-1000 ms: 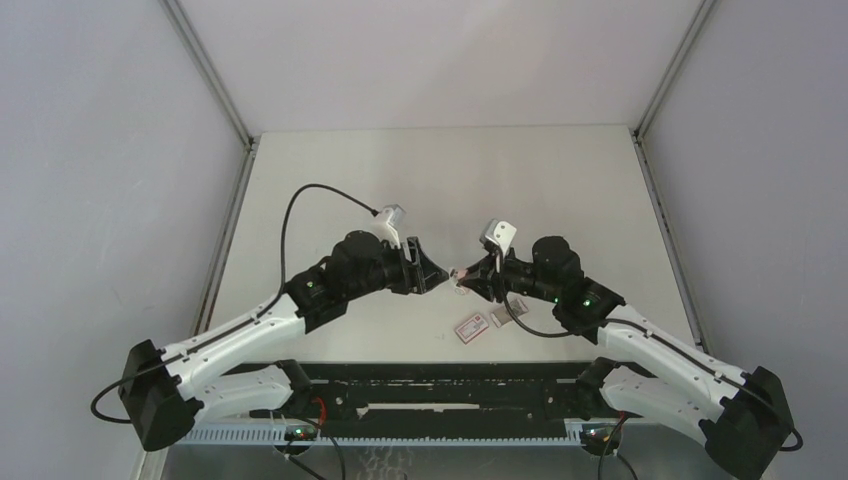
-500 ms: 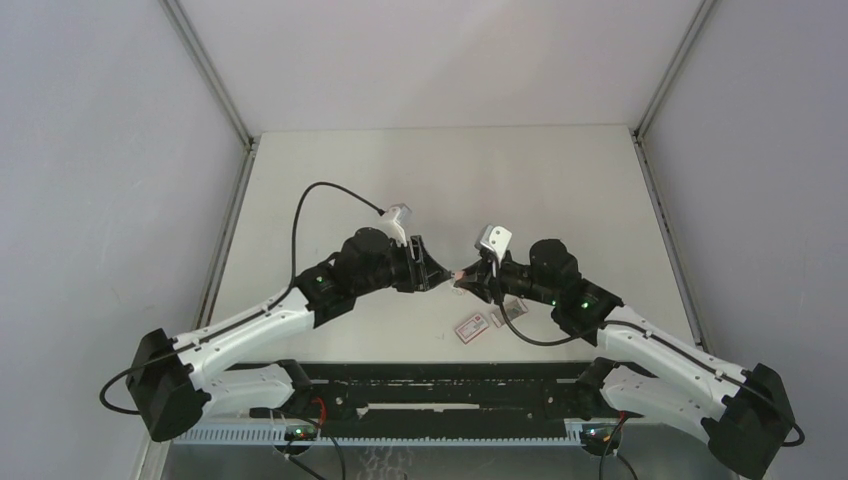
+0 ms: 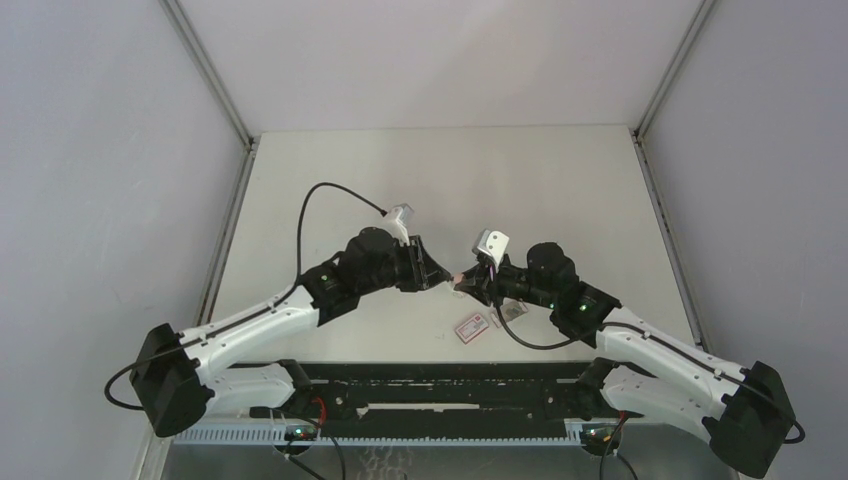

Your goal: Load the staples into the stapler

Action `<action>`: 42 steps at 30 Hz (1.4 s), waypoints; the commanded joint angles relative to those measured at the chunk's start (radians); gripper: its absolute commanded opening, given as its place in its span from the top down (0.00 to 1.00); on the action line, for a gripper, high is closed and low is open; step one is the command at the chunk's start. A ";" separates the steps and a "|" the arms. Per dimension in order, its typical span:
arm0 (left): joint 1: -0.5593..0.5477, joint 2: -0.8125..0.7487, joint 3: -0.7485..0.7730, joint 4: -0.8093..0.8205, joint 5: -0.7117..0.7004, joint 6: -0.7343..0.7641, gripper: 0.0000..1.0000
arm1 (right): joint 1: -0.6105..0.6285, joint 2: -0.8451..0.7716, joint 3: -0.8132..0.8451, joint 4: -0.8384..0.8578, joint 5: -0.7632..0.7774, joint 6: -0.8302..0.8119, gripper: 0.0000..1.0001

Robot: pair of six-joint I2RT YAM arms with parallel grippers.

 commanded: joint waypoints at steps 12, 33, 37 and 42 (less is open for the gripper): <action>0.003 0.041 0.047 0.013 0.019 -0.026 0.81 | 0.010 -0.029 -0.004 0.095 0.039 -0.017 1.00; 0.074 -0.005 -0.014 -0.025 -0.071 -0.033 1.00 | 0.005 -0.121 -0.062 0.098 0.163 -0.052 1.00; 0.098 -0.053 -0.047 -0.004 -0.076 -0.043 1.00 | -0.025 -0.131 -0.085 0.119 0.232 0.011 1.00; 0.134 -0.143 -0.122 0.057 -0.085 -0.098 1.00 | -0.084 -0.138 -0.134 0.176 0.232 0.116 0.72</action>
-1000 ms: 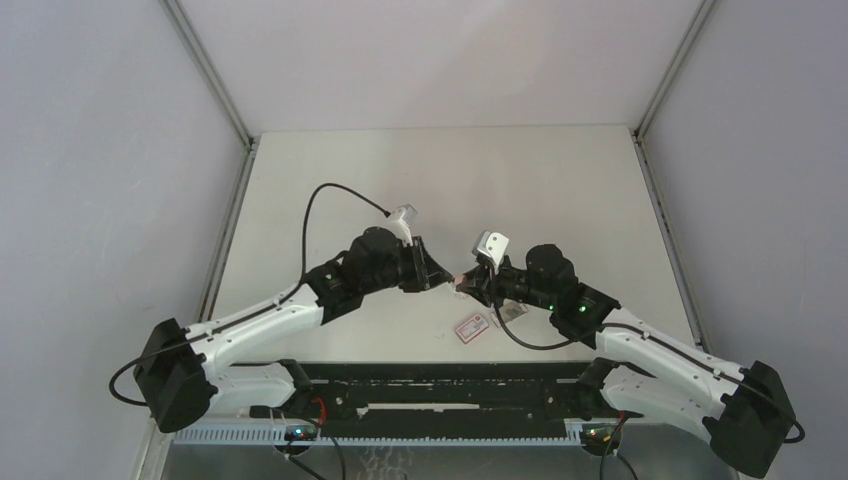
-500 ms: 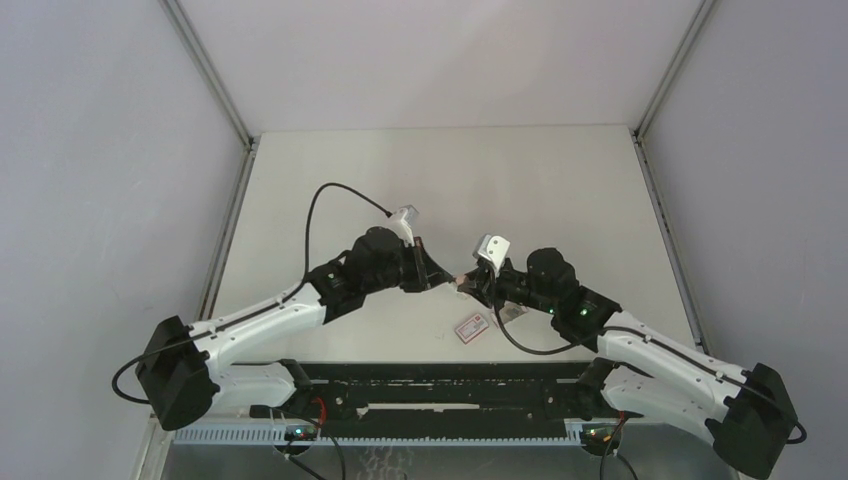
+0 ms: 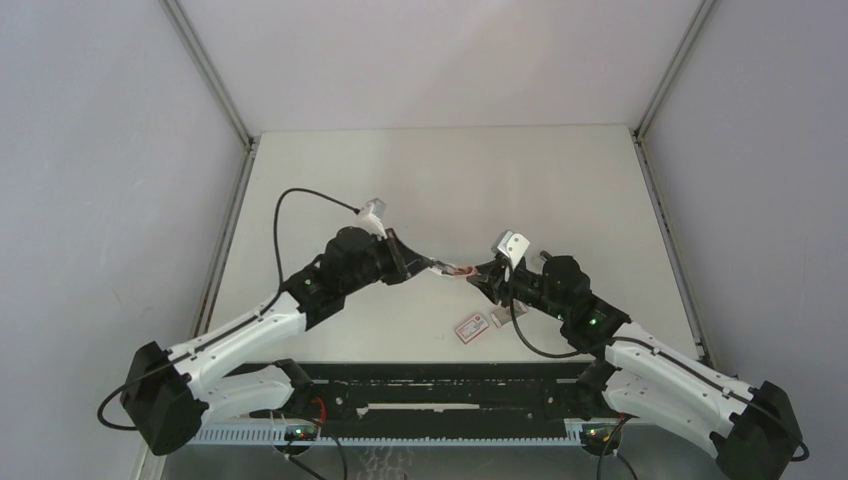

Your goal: Load the staples into the stapler

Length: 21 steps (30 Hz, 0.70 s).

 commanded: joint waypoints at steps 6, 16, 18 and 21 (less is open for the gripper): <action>0.088 -0.159 -0.125 0.032 -0.084 -0.079 1.00 | -0.122 -0.050 -0.095 0.163 0.041 0.210 0.54; 0.120 -0.261 -0.187 0.107 -0.080 -0.062 1.00 | -0.277 -0.054 -0.089 0.224 -0.122 0.661 0.25; 0.126 -0.278 -0.197 0.105 -0.100 -0.068 1.00 | -0.292 -0.022 -0.067 0.212 -0.143 0.709 0.26; 0.153 -0.280 -0.221 0.105 -0.159 -0.110 1.00 | -0.298 0.007 -0.031 0.137 -0.058 0.758 0.26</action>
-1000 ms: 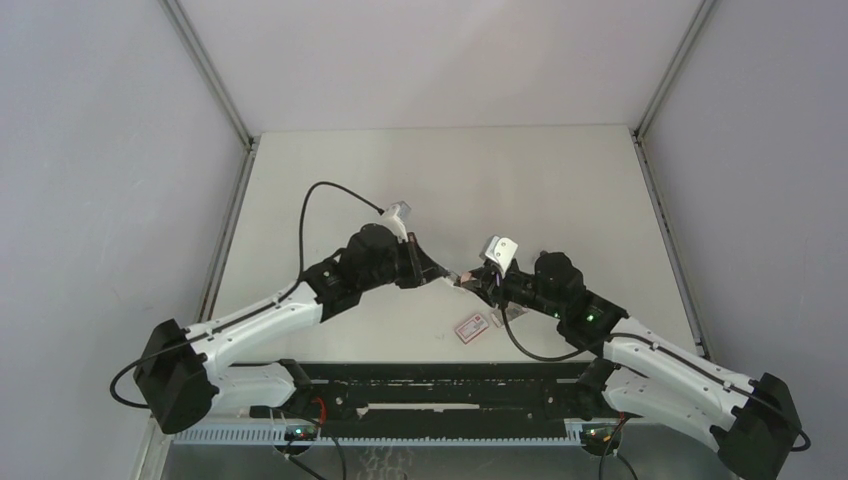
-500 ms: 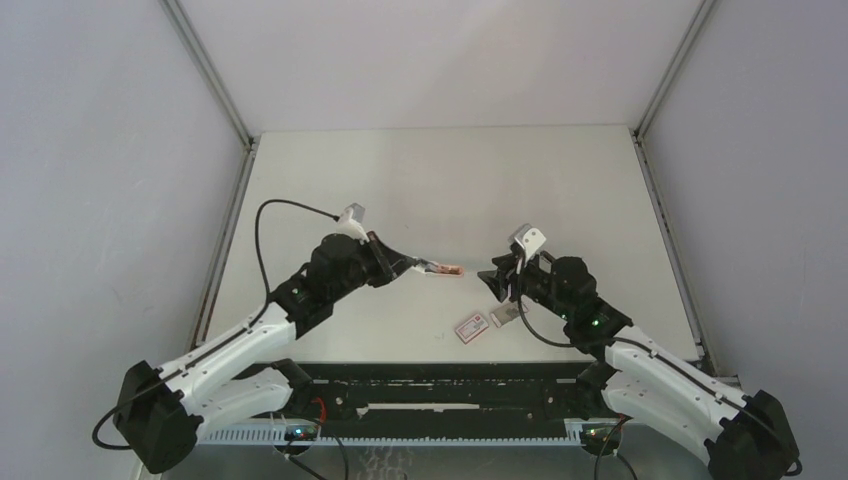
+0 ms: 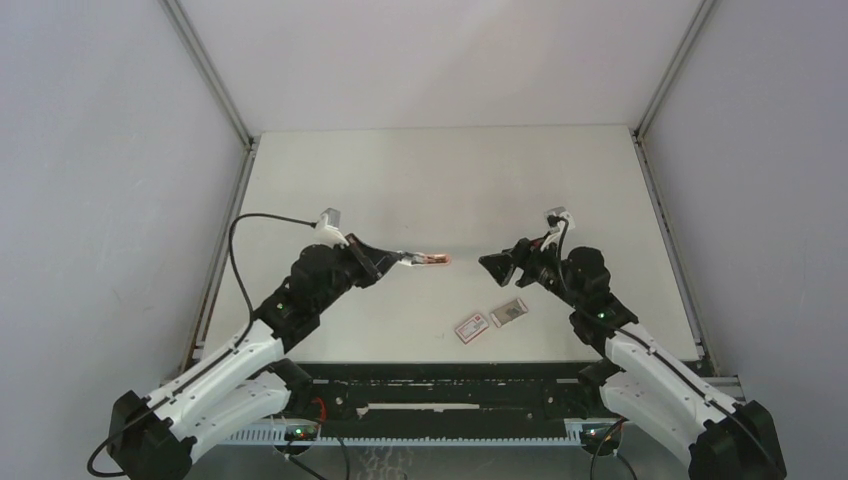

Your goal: Load the staples into the stapler

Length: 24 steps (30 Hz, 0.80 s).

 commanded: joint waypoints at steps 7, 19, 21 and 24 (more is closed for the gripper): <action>0.095 0.085 -0.129 0.321 -0.194 -0.185 1.00 | -0.024 0.029 0.075 -0.051 0.071 0.148 0.28; 0.245 0.332 -0.099 0.488 -0.273 -0.152 1.00 | -0.125 -0.039 0.074 -0.159 0.074 0.091 0.28; 0.259 0.380 -0.093 0.538 -0.269 -0.152 1.00 | -0.145 -0.050 0.074 -0.163 0.053 0.089 0.27; 0.273 0.450 -0.069 0.585 -0.268 -0.142 1.00 | -0.164 -0.063 0.074 -0.180 0.047 0.086 0.27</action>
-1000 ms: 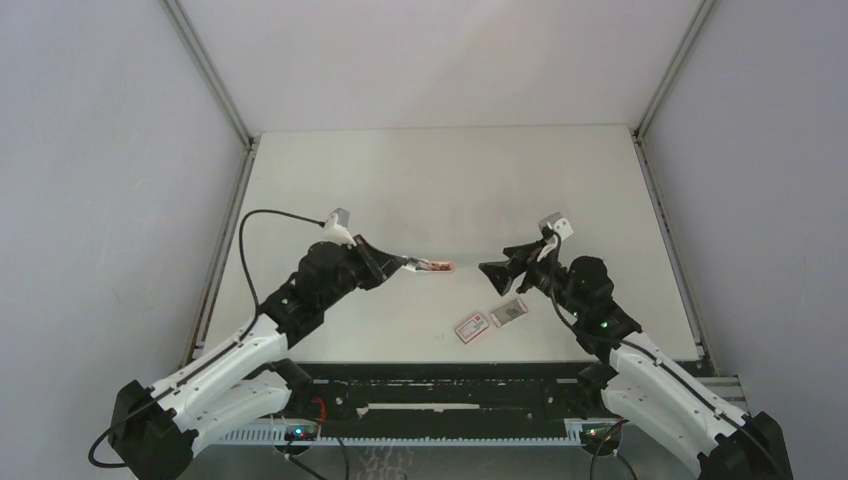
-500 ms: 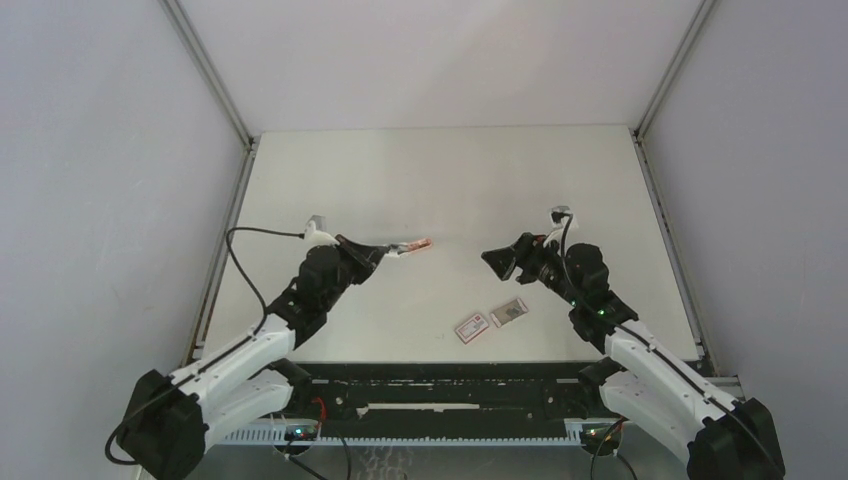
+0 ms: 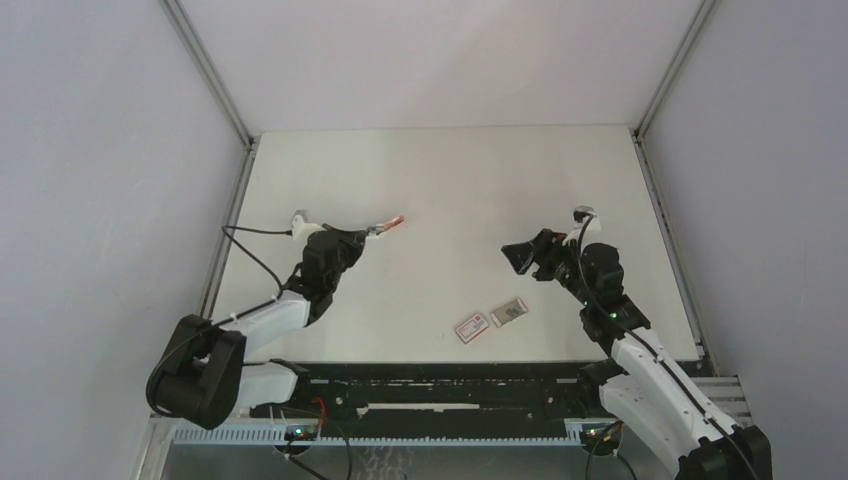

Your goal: Load the staples into the stapler

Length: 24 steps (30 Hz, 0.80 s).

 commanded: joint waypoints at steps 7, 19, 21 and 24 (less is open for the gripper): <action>0.021 0.200 0.086 0.223 0.034 0.013 1.00 | -0.048 -0.051 0.041 -0.056 -0.029 -0.027 0.28; 0.020 0.338 0.093 0.269 0.105 0.046 1.00 | -0.061 -0.105 0.040 -0.109 -0.011 -0.036 0.27; 0.020 0.350 0.091 0.268 0.115 0.050 1.00 | -0.061 -0.104 0.041 -0.111 -0.011 -0.038 0.26; 0.020 0.366 0.087 0.268 0.127 0.056 1.00 | -0.063 -0.097 0.041 -0.114 -0.009 -0.037 0.25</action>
